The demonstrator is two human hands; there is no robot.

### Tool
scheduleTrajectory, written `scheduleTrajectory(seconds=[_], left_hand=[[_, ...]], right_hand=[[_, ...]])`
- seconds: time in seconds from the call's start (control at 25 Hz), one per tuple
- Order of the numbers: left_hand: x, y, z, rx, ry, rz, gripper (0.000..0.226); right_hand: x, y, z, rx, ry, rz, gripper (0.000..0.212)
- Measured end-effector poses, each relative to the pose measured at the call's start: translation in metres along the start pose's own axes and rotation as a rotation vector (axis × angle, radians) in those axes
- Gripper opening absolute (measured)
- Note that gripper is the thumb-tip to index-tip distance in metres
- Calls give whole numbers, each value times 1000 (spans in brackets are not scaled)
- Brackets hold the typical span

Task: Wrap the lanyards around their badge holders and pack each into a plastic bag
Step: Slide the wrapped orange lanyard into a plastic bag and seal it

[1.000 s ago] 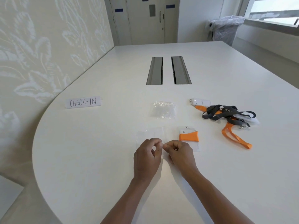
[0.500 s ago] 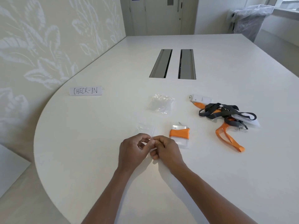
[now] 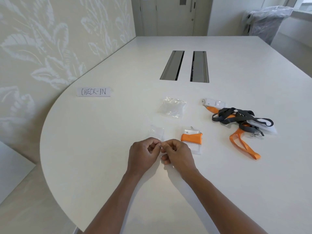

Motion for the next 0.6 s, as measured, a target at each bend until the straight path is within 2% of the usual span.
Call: scheduleTrajectory(seconds=[0.2,0.4,0.6], left_hand=[[6,1,-2,31,-41,14,22],[13,1,-5,61,-65,90,16],[5,-3,-5,-26,-15,68,17]], right_hand=[[4,0,2,-93,-4,-22,18],[-2,-1,0,-92,-1,-26,19],[-4,-1,-2,-148,8,18,20]])
Point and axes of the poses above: each hand's wrist, its own z-axis away from the middle knuckle, its own y-axis out of the palm, x = y × z, the point moved 4 cm from there along -z, towards the middle knuckle, and after that the axes turned 15 degrees about z, right-handed, at the moved point
